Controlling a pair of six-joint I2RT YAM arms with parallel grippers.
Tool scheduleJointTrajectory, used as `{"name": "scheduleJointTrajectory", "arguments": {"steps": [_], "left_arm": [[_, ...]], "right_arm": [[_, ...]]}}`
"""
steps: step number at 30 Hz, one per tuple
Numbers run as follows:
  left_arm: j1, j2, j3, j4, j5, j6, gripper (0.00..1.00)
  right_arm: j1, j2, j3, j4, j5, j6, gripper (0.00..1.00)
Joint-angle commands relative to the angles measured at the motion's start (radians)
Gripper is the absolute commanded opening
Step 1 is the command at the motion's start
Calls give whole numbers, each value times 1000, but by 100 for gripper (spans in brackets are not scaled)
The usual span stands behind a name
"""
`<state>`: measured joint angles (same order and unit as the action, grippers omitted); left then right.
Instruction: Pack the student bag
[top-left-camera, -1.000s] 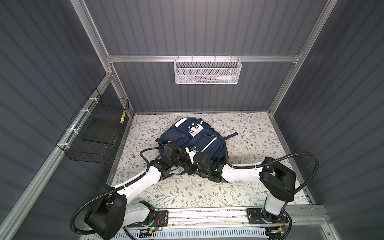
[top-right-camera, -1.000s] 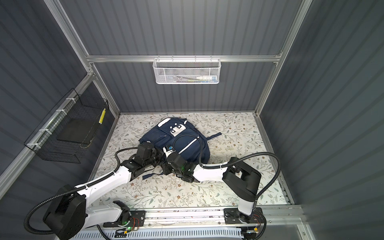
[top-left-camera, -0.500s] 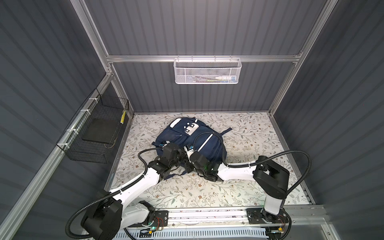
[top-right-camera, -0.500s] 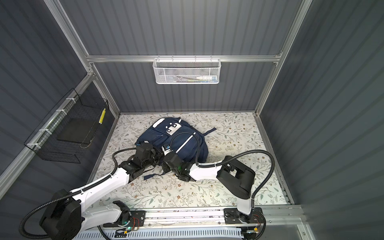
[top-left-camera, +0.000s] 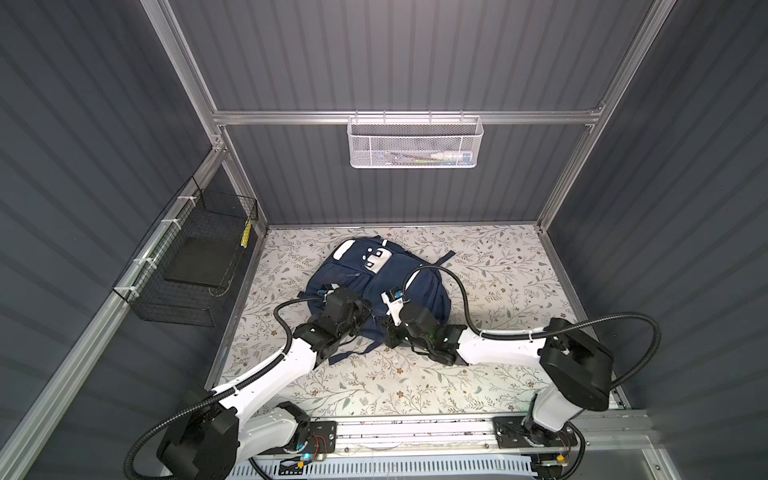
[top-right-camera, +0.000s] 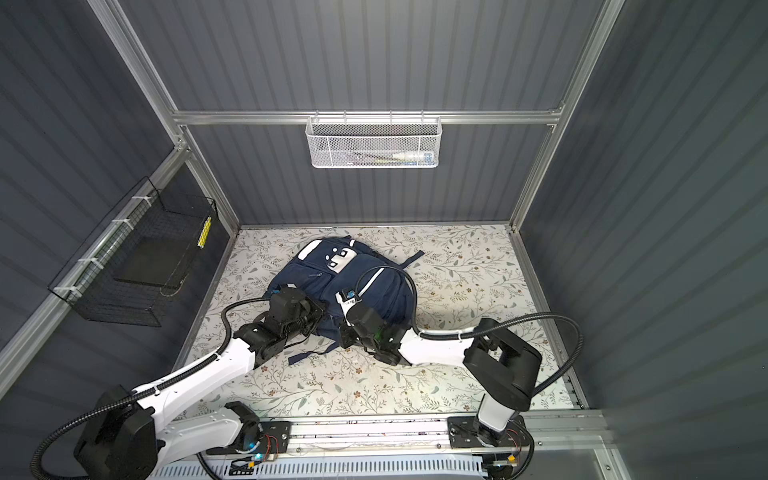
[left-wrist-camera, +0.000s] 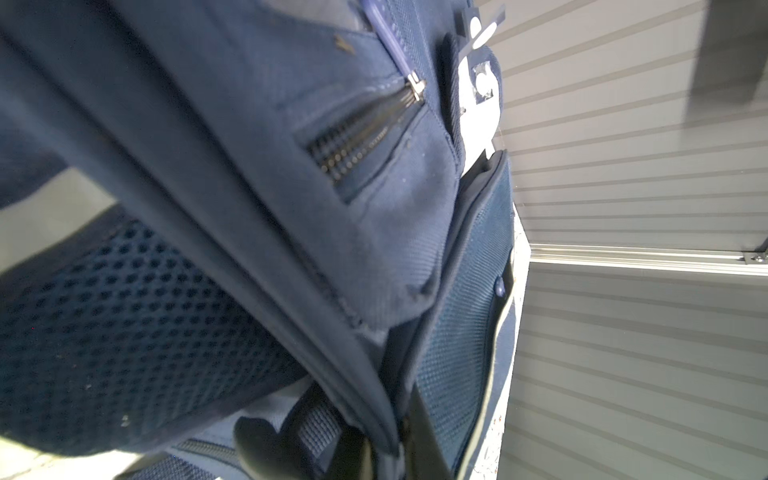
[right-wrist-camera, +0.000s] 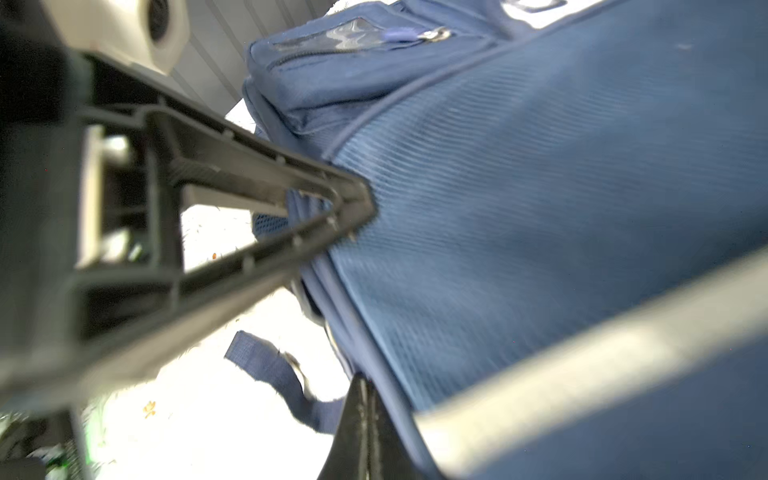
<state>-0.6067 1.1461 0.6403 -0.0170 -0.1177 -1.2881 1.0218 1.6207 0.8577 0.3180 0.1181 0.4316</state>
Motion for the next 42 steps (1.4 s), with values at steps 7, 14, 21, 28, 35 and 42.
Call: {"name": "scheduleJointTrajectory", "arguments": {"steps": [7, 14, 21, 28, 35, 42], "left_arm": [[10, -32, 12, -2, 113, 38, 0], [2, 6, 53, 20, 178, 35, 1], [1, 10, 66, 5, 188, 39, 2], [-3, -4, 59, 5, 193, 23, 2], [-25, 3, 21, 57, 211, -21, 2], [-33, 4, 23, 70, 233, -30, 1]], "right_arm": [[-59, -91, -81, -13, 22, 14, 8], [-11, 14, -5, 58, 90, -52, 14], [-12, 119, 54, 128, 120, -68, 43], [-24, 237, 175, 103, 320, -65, 43], [-28, 260, 188, 222, 337, -82, 37], [-42, 333, 257, 209, 335, -65, 44]]}}
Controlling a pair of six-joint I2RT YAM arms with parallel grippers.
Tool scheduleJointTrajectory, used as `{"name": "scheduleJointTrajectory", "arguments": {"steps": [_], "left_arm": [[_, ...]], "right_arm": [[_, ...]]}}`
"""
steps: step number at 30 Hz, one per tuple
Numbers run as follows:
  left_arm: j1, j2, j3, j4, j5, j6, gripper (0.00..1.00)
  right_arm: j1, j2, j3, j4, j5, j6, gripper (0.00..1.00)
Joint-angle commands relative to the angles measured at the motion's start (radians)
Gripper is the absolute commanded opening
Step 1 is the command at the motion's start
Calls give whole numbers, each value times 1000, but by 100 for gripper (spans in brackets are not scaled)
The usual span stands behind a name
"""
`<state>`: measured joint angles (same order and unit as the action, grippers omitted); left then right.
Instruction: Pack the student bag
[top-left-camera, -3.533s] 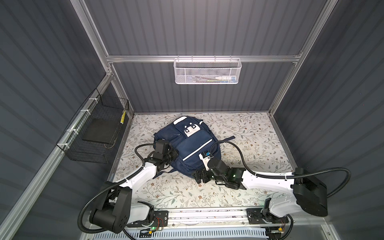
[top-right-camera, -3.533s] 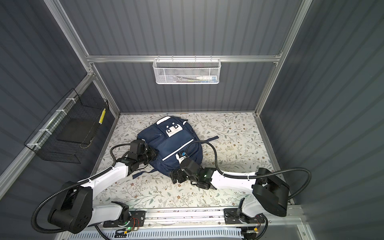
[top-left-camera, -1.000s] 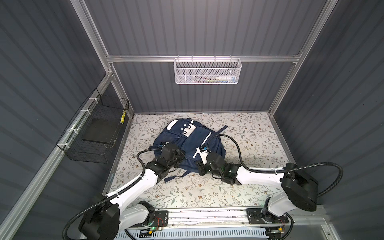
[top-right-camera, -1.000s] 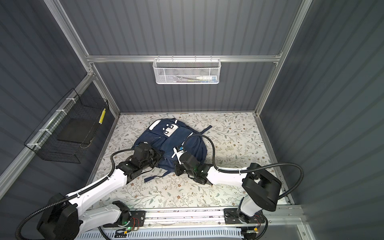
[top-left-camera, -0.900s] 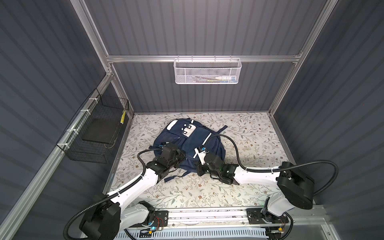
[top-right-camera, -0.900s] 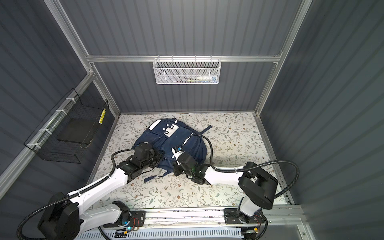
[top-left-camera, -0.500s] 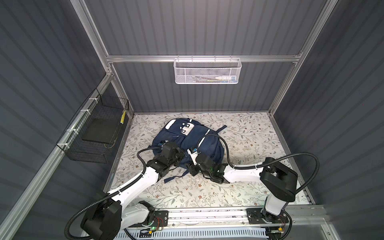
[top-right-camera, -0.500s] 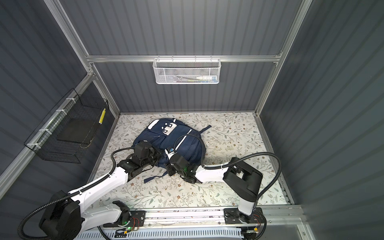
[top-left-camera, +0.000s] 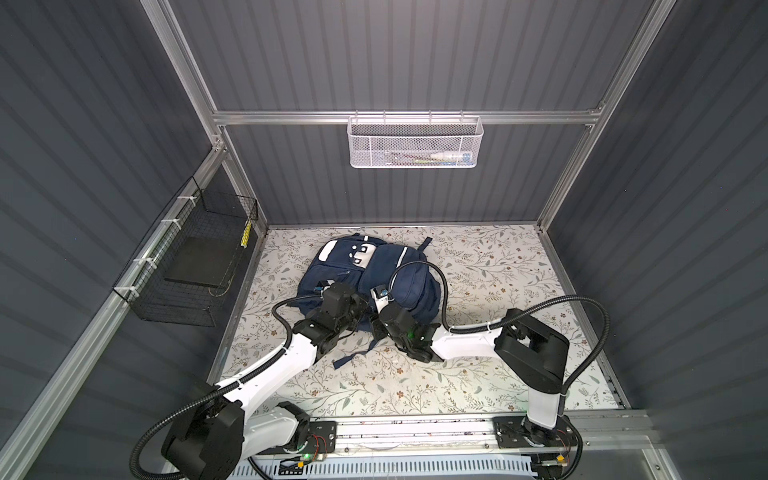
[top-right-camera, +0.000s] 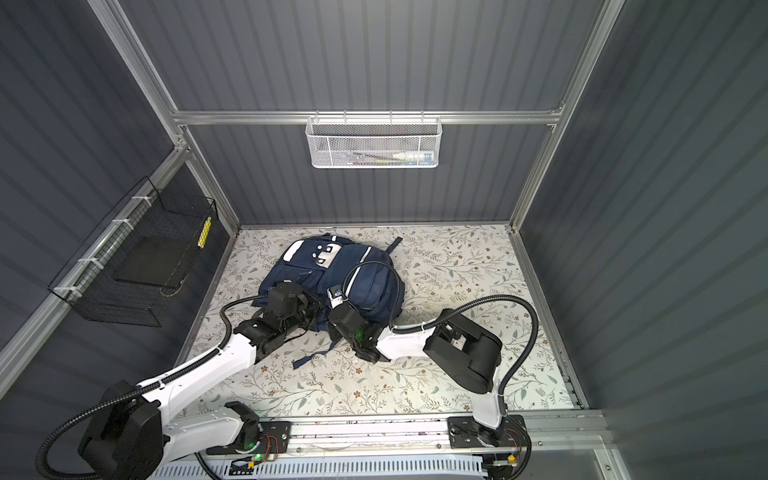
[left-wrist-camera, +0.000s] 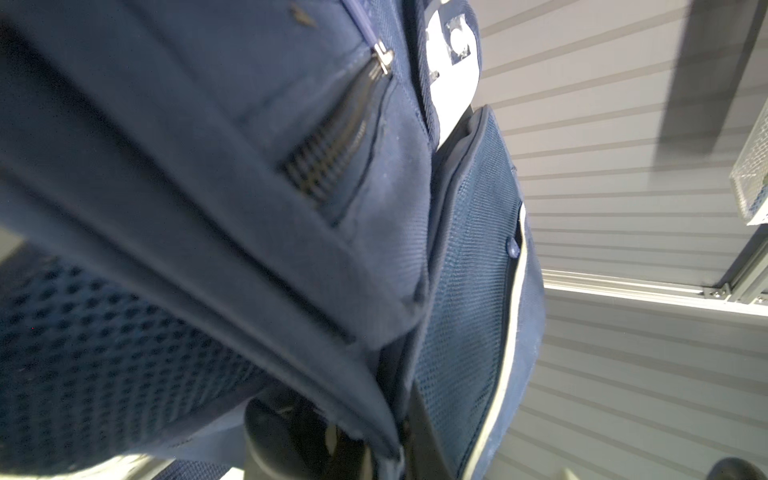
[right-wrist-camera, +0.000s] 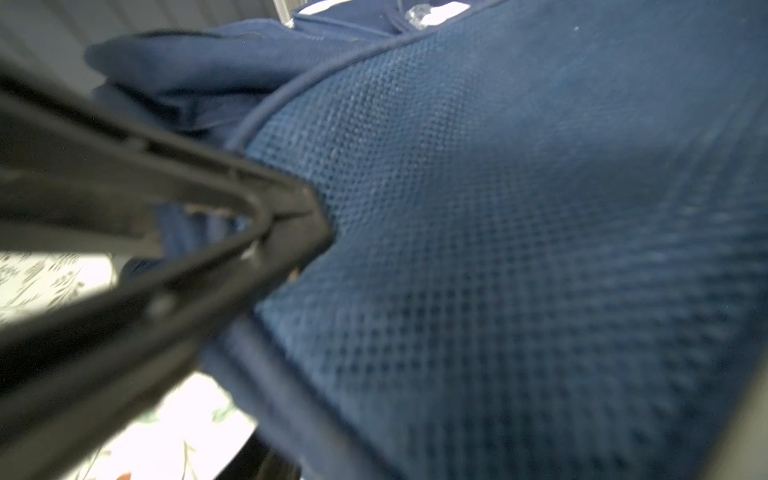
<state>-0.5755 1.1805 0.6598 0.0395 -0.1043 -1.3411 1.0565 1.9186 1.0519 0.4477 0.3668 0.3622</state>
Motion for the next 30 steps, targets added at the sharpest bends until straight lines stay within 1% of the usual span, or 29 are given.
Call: {"name": "scheduleJointTrajectory", "arguments": {"steps": [1, 3, 5, 8, 9, 13, 16, 19, 21, 24, 25, 26, 27, 29, 30], "left_arm": [[-64, -34, 3, 12, 220, 23, 1], [-64, -48, -5, -1, 214, 26, 1], [-64, -62, -19, -9, 202, 28, 1], [-64, -75, -32, -37, 171, 40, 1], [-62, -77, -33, -52, 157, 48, 1], [-46, -75, -16, -117, 102, 101, 1], [-14, -78, -20, -122, 102, 116, 1], [-11, -89, -7, -152, 74, 136, 1], [-9, -86, -8, -149, 80, 132, 1], [-9, -68, -15, -116, 109, 118, 2], [-9, -61, -18, -94, 129, 109, 5], [-10, -52, -24, -57, 157, 100, 14], [-15, -43, -29, -23, 178, 88, 18], [-32, -30, -24, -2, 194, 70, 12], [-42, -22, -15, -1, 194, 64, 8]], "right_arm": [[-88, 36, 64, 75, 74, 20, 38], [-115, 18, 52, 49, 67, 29, 25], [-133, -21, 3, 64, 57, 23, 11], [-132, -88, -52, 26, 12, -24, 1], [-132, -111, -72, 8, -4, -24, 0], [-131, -203, -159, -83, -84, 17, 0], [-130, -270, -223, -149, -106, 44, 0], [-131, -352, -288, -204, -124, 54, 0], [-139, -402, -326, -231, -131, 74, 0], [-144, -449, -379, -195, -149, 79, 0], [-142, -459, -382, -186, -165, 73, 0], [-135, -466, -381, -171, -187, 64, 0], [-122, -470, -382, -138, -201, 54, 0], [-92, -465, -383, -66, -221, 55, 4], [-73, -456, -375, -35, -223, 62, 9]]}}
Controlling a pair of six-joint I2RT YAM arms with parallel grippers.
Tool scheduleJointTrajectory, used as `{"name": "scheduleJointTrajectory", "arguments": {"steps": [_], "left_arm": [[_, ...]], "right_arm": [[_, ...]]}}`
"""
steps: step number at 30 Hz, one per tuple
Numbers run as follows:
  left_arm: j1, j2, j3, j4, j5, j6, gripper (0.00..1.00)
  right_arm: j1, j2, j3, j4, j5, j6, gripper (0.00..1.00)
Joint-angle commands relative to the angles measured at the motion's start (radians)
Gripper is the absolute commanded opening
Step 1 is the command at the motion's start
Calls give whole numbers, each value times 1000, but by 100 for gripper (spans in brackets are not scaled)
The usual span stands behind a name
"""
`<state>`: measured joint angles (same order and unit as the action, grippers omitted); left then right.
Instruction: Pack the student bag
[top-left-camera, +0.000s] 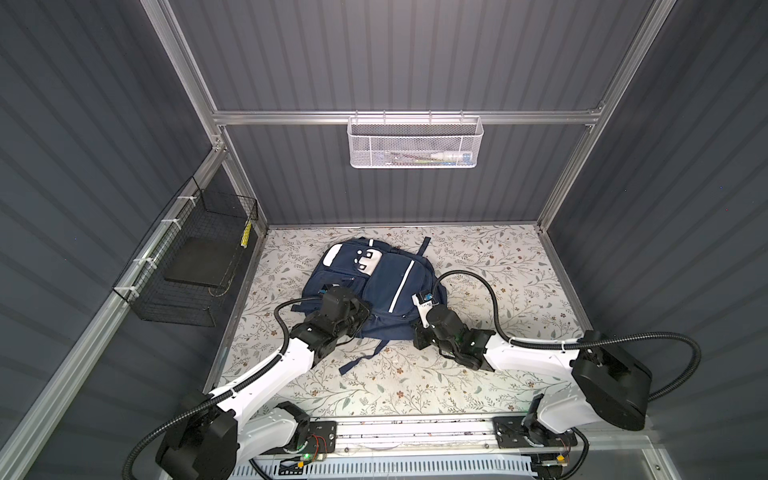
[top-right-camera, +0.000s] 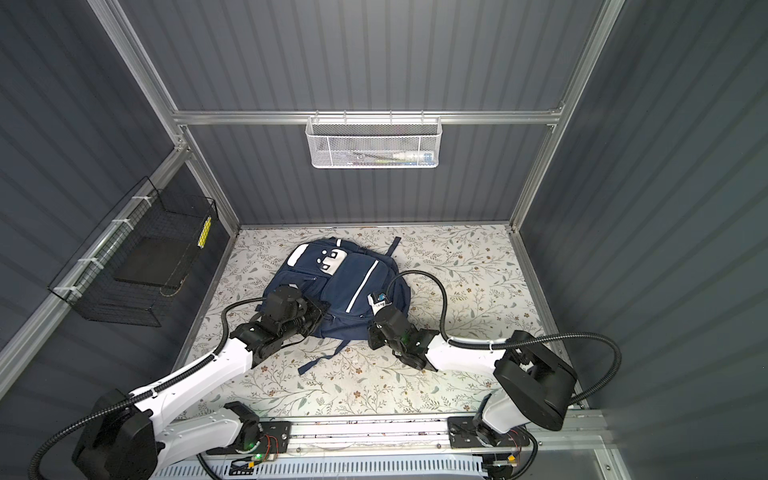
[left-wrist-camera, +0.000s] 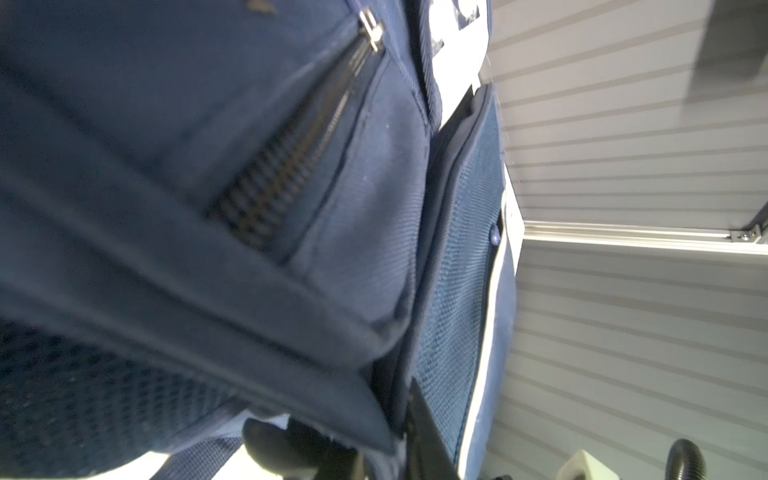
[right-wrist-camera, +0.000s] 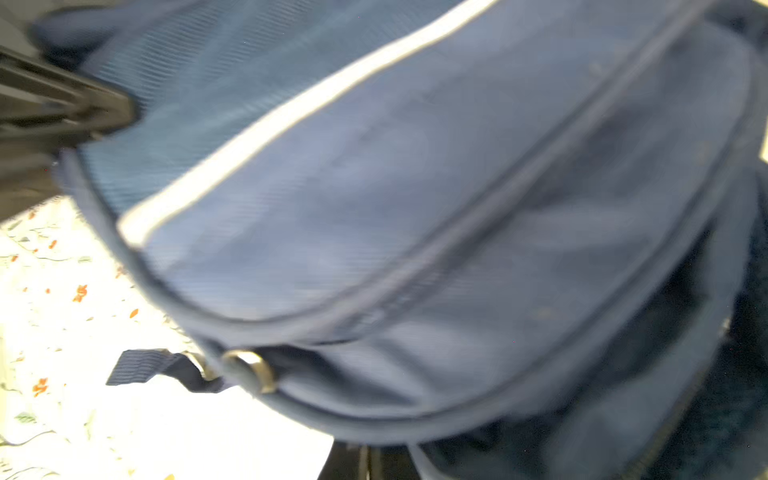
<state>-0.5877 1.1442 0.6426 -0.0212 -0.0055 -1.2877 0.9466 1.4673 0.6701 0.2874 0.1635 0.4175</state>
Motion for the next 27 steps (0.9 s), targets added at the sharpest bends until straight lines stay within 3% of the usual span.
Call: {"name": "scheduleJointTrajectory", "arguments": {"steps": [1, 4, 8, 12, 16, 23, 26, 27], "left_arm": [[-35, 22, 8, 61, 100, 6, 2], [-50, 40, 38, 60, 102, 5, 0], [-64, 57, 69, 83, 110, -14, 0], [-72, 68, 100, 86, 114, -12, 0], [-73, 71, 101, 82, 119, -12, 0], [-78, 60, 65, 76, 108, -20, 0], [-78, 57, 53, 73, 100, -21, 0], [-78, 55, 51, 69, 93, -17, 0]], "right_arm": [[56, 6, 17, 145, -4, 7, 12], [122, 68, 32, 257, 101, -15, 22], [124, 169, 117, 258, 200, -20, 31], [103, 245, 193, 239, 257, -26, 43], [95, 289, 237, 230, 292, -50, 48], [63, 278, 231, 220, 345, -66, 15], [63, 256, 208, 240, 300, -82, 0], [63, 242, 196, 240, 275, -75, 0]]}}
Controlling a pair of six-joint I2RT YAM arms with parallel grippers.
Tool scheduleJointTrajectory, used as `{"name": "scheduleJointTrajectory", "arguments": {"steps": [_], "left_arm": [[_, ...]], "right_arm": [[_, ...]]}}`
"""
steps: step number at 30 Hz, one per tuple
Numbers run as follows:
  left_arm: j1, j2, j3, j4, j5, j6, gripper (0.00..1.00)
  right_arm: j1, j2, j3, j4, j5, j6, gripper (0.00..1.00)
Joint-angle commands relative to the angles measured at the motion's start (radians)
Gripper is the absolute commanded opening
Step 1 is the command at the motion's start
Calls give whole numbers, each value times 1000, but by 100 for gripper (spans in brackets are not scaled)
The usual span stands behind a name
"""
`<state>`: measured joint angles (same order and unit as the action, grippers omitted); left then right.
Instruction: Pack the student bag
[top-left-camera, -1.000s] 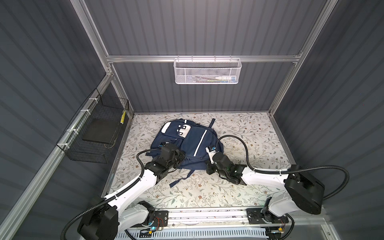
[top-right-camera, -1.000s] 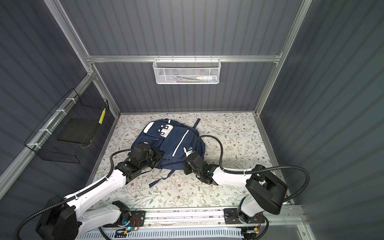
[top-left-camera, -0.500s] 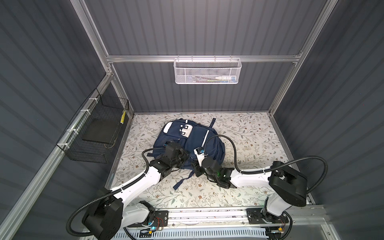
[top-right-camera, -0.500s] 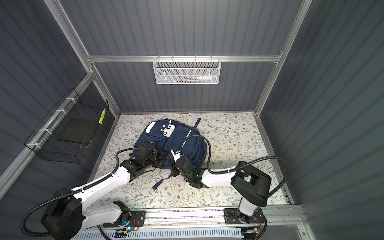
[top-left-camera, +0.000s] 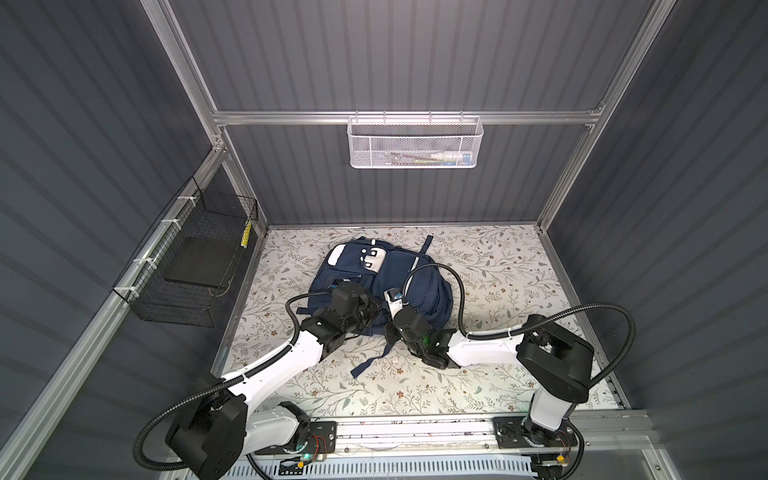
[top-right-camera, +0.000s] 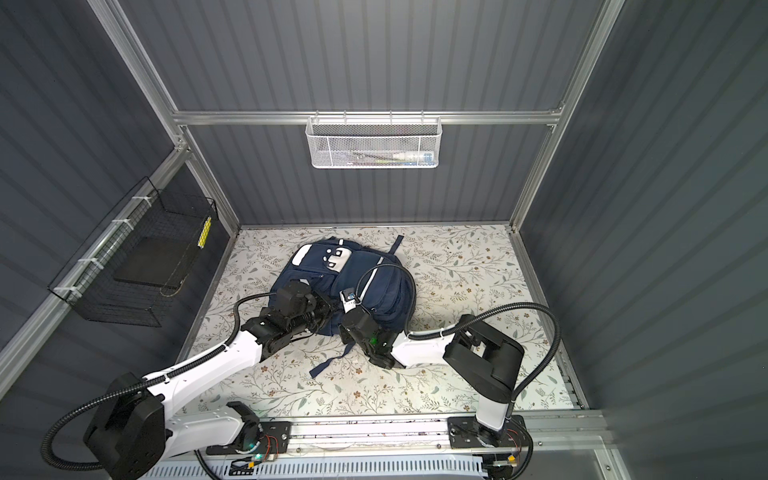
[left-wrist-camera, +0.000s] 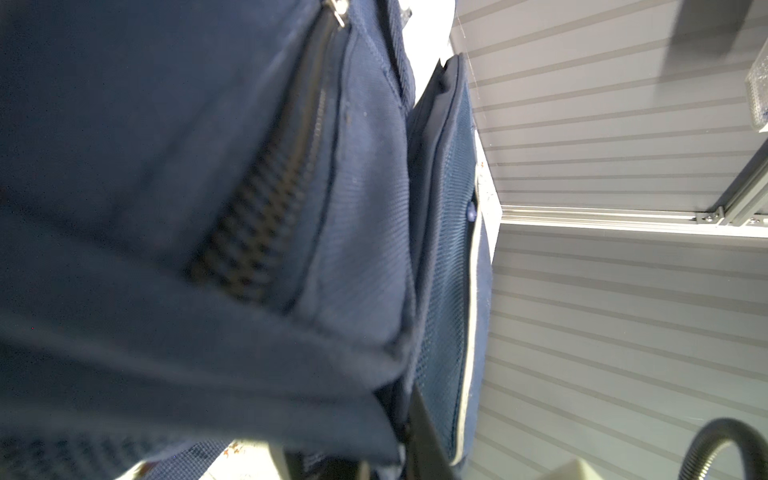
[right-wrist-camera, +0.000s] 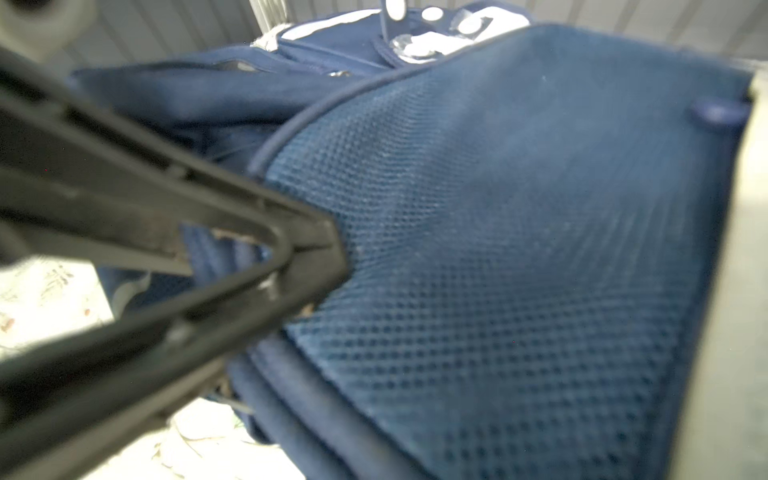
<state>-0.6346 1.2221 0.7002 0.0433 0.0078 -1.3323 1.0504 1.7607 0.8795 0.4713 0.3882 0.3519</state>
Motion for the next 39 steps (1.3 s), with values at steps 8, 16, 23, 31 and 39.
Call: {"name": "scheduleJointTrajectory", "arguments": {"steps": [8, 16, 23, 31, 39], "left_arm": [[-14, -23, 35, -99, -19, 108, 0], [47, -30, -10, -91, -32, 116, 4], [84, -23, -30, -93, -15, 133, 3], [122, -38, -59, -105, 11, 169, 0], [193, 82, -8, -77, -3, 260, 10]], "right_arm": [[-43, -181, -121, -66, 7, 38, 0], [-58, -323, -231, -184, -47, 108, 0], [-122, -439, -321, -275, -130, 121, 0], [-370, -512, -311, -414, -362, -19, 0], [-237, -460, -204, -590, -432, -108, 0]]}}
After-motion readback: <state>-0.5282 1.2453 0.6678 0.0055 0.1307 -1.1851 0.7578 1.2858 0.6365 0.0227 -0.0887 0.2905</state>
